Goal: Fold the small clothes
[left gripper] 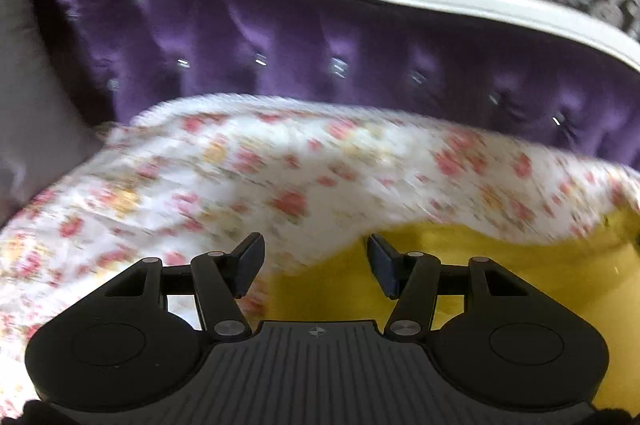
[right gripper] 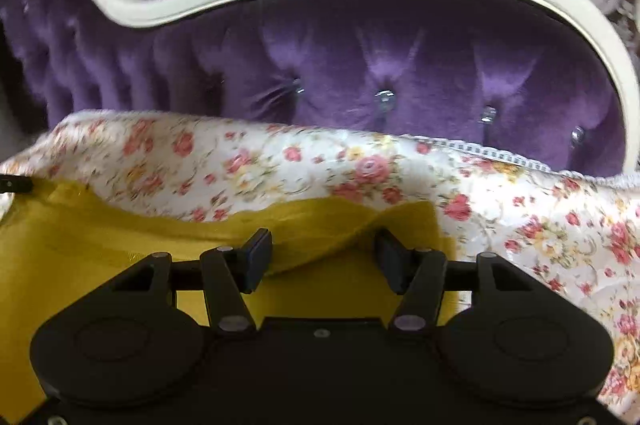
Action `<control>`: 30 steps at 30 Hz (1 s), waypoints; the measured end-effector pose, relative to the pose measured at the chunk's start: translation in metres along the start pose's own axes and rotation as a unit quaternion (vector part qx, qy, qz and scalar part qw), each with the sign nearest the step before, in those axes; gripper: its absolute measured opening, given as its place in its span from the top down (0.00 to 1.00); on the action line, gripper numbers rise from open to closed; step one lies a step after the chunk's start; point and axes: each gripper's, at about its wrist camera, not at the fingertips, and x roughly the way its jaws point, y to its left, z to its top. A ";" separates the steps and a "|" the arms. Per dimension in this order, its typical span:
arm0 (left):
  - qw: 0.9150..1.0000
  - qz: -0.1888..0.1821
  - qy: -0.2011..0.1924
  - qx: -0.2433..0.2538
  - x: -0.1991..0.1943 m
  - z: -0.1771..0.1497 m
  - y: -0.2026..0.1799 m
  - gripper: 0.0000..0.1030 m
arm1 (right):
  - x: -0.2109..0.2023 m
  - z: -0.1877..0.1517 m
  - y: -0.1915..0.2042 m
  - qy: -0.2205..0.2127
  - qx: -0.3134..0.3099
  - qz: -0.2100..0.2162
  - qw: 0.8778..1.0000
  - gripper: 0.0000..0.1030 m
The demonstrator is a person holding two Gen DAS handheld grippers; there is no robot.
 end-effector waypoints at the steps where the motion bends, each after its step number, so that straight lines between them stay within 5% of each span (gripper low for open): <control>1: 1.000 -0.001 -0.003 -0.007 -0.005 0.000 0.005 0.46 | -0.005 -0.001 -0.003 -0.006 0.009 0.002 1.000 0.39; 8: 1.000 -0.020 -0.003 0.000 -0.043 -0.020 0.019 0.46 | -0.046 -0.010 -0.018 -0.030 0.034 0.025 0.999 0.39; 17: 0.990 -0.099 0.031 0.093 -0.041 -0.042 -0.038 0.46 | -0.025 -0.011 0.022 0.047 -0.081 0.065 0.993 0.37; 21: 0.990 -0.088 0.035 0.108 -0.015 -0.030 -0.059 0.46 | 0.009 0.009 0.026 0.058 -0.084 0.047 0.994 0.37; 30: 0.999 -0.017 0.029 0.012 0.013 0.008 -0.033 0.45 | 0.025 0.038 -0.011 0.026 0.009 -0.002 1.000 0.37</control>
